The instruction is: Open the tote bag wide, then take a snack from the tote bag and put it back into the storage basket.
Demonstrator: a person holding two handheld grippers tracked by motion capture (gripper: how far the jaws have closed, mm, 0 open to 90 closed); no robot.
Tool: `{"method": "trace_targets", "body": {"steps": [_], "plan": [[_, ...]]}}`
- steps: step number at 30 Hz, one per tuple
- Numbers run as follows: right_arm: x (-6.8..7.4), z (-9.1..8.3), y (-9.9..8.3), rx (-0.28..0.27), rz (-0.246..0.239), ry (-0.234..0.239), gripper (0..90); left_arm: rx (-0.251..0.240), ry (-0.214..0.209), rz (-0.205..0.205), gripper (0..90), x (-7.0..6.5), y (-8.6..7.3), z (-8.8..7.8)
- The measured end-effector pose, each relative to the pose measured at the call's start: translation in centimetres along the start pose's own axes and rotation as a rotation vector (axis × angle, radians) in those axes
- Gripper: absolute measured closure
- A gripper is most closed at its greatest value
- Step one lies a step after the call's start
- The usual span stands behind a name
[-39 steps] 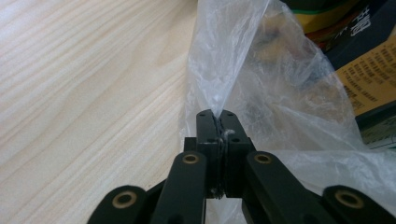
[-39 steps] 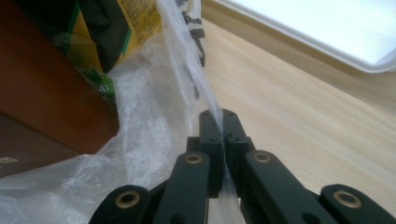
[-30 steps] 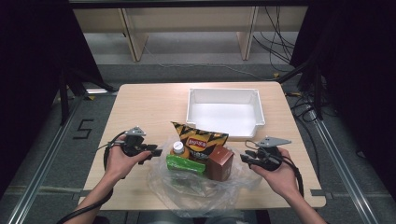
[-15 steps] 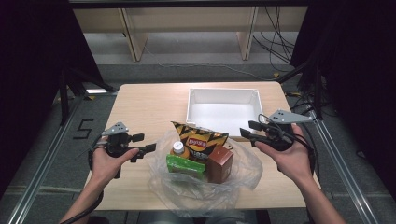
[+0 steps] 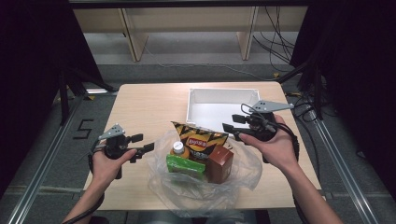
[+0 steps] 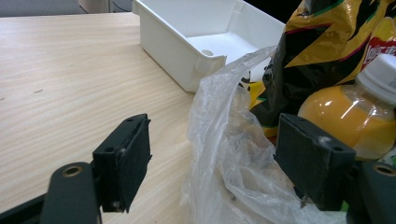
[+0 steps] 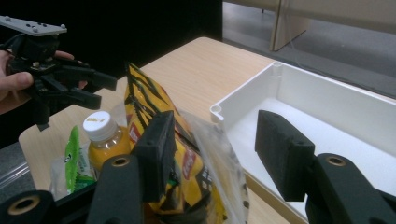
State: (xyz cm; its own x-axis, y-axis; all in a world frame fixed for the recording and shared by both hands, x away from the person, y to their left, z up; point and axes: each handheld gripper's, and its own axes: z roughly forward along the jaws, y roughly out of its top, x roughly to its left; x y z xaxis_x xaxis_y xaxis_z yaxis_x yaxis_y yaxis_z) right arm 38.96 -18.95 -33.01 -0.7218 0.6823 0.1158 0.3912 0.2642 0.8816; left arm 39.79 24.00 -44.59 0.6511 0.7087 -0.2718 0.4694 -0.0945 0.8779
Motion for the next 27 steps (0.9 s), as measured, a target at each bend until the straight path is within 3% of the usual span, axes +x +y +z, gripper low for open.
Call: {"method": "trace_targets", "body": {"steps": [4, 5, 7, 8, 10, 13, 15, 16, 18, 20, 22, 24, 25, 26, 27], "plan": [[0.4, 0.9, 0.3, 0.011, -0.019, 0.040, 46.9, 0.002, 0.004, 0.018, 25.9, 0.0, 0.0, 0.0], [0.7, 0.8, 0.5, 0.019, -0.014, 0.020, 46.3, 0.004, 0.003, 0.019, 25.9, 0.0, -0.1, 0.0], [1.1, 1.0, 0.7, 0.022, -0.010, 0.022, 45.7, 0.004, 0.004, 0.009, 25.9, -0.2, -0.1, 0.1], [1.1, 1.2, 0.8, 0.009, -0.032, 0.036, 45.6, 0.003, 0.004, 0.010, 25.9, -0.2, 0.0, 0.1], [1.5, 1.3, 0.9, 0.037, -0.026, 0.052, 45.1, 0.001, 0.006, 0.019, 25.9, -0.2, 0.1, 0.2], [1.7, 1.8, 1.2, 0.041, -0.071, 0.082, 45.0, 0.000, 0.003, 0.017, 25.9, -0.3, 0.1, 0.2], [2.0, 1.9, 1.3, 0.068, -0.057, 0.083, 45.0, 0.002, 0.002, 0.026, 25.9, -0.2, 0.1, 0.1], [2.0, 2.1, 1.4, 0.067, -0.072, 0.085, 45.0, 0.005, 0.005, 0.031, 25.9, -0.2, 0.1, 0.1], [2.2, 2.3, 1.4, 0.088, -0.063, 0.089, 44.9, -0.001, 0.007, 0.017, 25.7, -0.2, 0.1, 0.1], [1.9, 2.6, 1.4, 0.102, -0.092, 0.101, 45.0, -0.002, 0.005, 0.016, 25.7, -0.2, 0.1, 0.0], [2.1, 2.8, 1.1, 0.134, -0.068, 0.101, 45.0, 0.001, 0.007, 0.027, 25.5, -0.3, 0.1, 0.0], [1.7, 3.1, 0.9, 0.138, -0.121, 0.108, 45.0, -0.001, 0.006, 0.017, 25.0, -0.4, 0.2, 0.1], [1.9, 3.2, 0.7, 0.144, -0.084, 0.105, 45.0, -0.001, 0.002, 0.012, 24.9, -0.4, 0.2, 0.1], [1.8, 3.3, 0.7, 0.148, -0.109, 0.106, 45.0, -0.004, -0.003, 0.011, 24.8, -0.4, 0.2, 0.2], [1.9, 3.5, 0.5, 0.164, -0.084, 0.114, 45.1, -0.004, -0.004, 0.018, 24.7, -0.4, 0.2, 0.2]]}}
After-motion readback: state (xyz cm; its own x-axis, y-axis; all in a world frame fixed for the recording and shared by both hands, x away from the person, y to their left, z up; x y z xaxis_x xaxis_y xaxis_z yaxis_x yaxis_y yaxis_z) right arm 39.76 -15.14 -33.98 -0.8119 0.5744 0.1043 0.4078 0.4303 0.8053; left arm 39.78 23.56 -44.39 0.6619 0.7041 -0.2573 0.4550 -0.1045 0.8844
